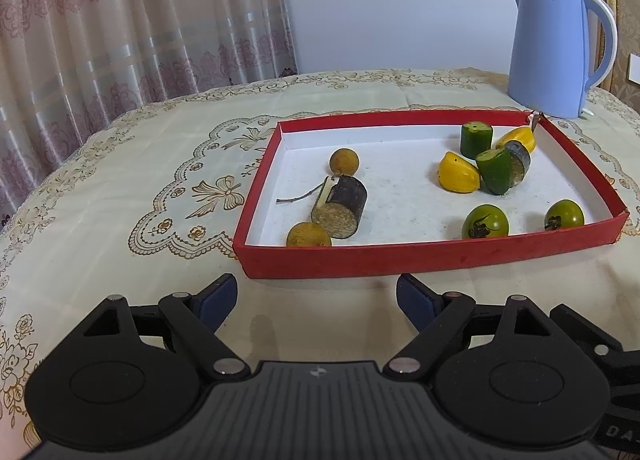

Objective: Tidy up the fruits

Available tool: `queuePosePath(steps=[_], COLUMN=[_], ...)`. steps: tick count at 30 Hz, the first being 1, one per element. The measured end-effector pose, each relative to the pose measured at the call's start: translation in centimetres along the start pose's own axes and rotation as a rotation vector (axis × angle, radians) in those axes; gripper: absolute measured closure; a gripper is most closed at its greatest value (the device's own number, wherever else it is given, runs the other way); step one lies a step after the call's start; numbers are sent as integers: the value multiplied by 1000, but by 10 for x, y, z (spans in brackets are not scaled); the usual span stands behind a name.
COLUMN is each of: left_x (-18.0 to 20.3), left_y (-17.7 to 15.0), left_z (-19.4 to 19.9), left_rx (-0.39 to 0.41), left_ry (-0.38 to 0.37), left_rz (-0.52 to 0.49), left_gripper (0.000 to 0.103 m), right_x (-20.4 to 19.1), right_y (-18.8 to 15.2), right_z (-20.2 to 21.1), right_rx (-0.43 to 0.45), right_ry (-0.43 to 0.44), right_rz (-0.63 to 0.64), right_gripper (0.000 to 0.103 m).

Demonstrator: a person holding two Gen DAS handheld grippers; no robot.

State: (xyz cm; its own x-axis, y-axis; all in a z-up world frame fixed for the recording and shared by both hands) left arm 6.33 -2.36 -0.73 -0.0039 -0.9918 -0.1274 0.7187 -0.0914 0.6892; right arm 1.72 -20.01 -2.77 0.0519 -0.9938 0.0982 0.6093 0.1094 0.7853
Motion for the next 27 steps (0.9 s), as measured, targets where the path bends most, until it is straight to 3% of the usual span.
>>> queuePosePath(steps=[4, 7, 16, 27], left_x=[0, -1, -1, 1], left_y=[0, 0, 0, 0], left_z=[-1, -2, -4, -7], left_rx=[-3, -5, -12, -21], left_ry=[0, 2, 0, -16], left_rz=[4, 9, 16, 29], left_gripper=[16, 16, 16, 16], right_x=[-7, -10, 16, 17], right_y=[2, 1, 0, -1], right_z=[-14, -13, -21, -23], right_rx=[-88, -78, -130, -131], right_ry=[-97, -112, 14, 19], right_rz=[31, 45, -96, -101], right_gripper=[0, 0, 0, 0])
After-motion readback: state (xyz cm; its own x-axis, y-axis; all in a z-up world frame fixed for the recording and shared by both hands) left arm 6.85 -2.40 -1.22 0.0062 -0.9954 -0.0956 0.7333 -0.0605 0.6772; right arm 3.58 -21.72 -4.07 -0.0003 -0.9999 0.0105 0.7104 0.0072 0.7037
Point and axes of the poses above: each gripper's, at about its wrist camera, not at the fingertips, and z roughly against the way its jaws point, x to its right, y to its top, the point moved 1 cm from there along -z, roughly the way its jaws point, and after that the axes turned 7 degrees about -x, right-handed, at the moved point
